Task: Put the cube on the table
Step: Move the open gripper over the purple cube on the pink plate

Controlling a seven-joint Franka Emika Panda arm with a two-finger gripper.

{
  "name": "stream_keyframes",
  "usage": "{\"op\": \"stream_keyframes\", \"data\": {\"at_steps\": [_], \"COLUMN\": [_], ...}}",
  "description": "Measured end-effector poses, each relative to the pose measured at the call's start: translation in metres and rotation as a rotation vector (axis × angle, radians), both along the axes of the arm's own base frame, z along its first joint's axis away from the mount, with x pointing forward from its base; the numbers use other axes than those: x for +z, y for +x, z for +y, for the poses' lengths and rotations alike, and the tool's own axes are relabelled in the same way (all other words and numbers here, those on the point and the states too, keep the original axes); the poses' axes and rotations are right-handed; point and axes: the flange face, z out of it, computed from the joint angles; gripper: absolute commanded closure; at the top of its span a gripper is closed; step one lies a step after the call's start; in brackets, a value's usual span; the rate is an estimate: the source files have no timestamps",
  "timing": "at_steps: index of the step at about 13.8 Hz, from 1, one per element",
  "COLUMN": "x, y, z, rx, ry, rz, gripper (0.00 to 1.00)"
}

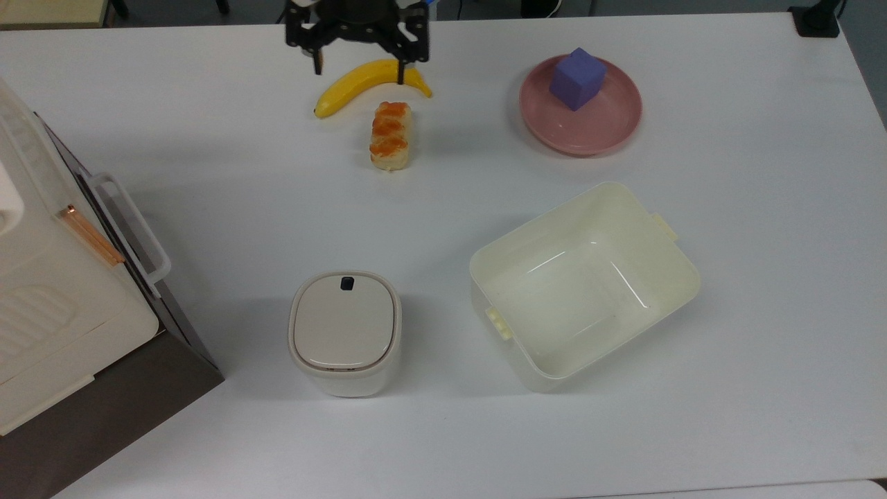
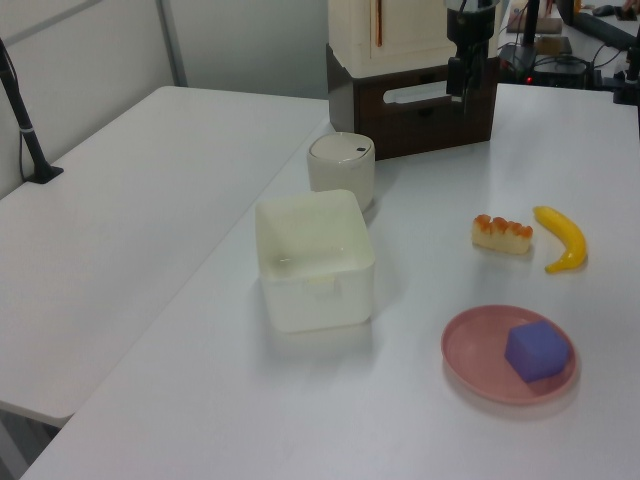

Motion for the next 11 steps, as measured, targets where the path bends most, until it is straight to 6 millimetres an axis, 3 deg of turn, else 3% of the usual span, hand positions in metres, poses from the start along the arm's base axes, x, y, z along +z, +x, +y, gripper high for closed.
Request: {"op": "stream_keyframes", "data": {"at_steps": [2,6,11], "x": [0.000,-0.013,-0.056], "y": [-0.002,-0.015,-0.049], "z": [0.027,0.108,0.191], "rx": [0.046,0.188,0.326], "ry": [0.001,-0.002,0.017], "rz": [0.000,0.027,0.131], "gripper": [0.00,0.00,0.00]}}
